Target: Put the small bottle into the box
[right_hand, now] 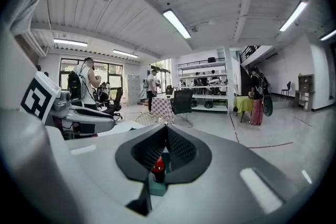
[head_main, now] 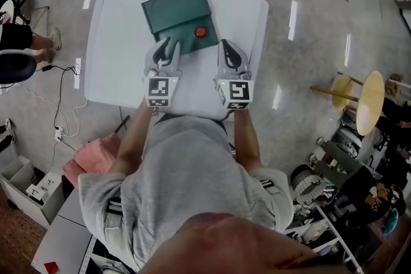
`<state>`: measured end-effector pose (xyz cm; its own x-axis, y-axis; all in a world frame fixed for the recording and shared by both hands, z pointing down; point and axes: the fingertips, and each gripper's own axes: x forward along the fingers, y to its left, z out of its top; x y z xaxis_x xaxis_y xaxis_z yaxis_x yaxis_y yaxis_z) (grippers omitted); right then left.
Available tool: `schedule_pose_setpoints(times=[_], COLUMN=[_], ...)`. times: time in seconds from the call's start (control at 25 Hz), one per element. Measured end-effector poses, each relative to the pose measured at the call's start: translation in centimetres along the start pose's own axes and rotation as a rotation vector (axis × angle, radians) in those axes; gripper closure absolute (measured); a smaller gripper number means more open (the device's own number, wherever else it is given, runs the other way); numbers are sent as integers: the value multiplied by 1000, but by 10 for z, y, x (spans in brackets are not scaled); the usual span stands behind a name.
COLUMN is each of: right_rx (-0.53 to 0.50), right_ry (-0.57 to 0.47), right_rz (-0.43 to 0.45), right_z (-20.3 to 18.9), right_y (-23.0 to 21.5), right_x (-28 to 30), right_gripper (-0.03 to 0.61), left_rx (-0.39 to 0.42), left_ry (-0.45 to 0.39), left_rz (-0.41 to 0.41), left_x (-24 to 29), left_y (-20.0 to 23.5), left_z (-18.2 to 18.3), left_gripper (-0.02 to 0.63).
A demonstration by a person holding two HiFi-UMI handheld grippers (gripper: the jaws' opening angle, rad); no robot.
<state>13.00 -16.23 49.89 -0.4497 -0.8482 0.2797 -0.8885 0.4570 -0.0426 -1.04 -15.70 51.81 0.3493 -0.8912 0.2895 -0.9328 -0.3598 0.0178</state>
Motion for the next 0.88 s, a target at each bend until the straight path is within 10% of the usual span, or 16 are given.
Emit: schedule_pose_setpoints(times=[0.88], right_rx=[-49], right_ry=[-60], right_rz=[71], right_z=[17], right_y=[90], right_x=[-43], right_gripper=[575], left_rx=[-30], left_ry=[-107], left_rz=[144], left_x=[-116], left_y=[50], left_z=[19], left_gripper=[601])
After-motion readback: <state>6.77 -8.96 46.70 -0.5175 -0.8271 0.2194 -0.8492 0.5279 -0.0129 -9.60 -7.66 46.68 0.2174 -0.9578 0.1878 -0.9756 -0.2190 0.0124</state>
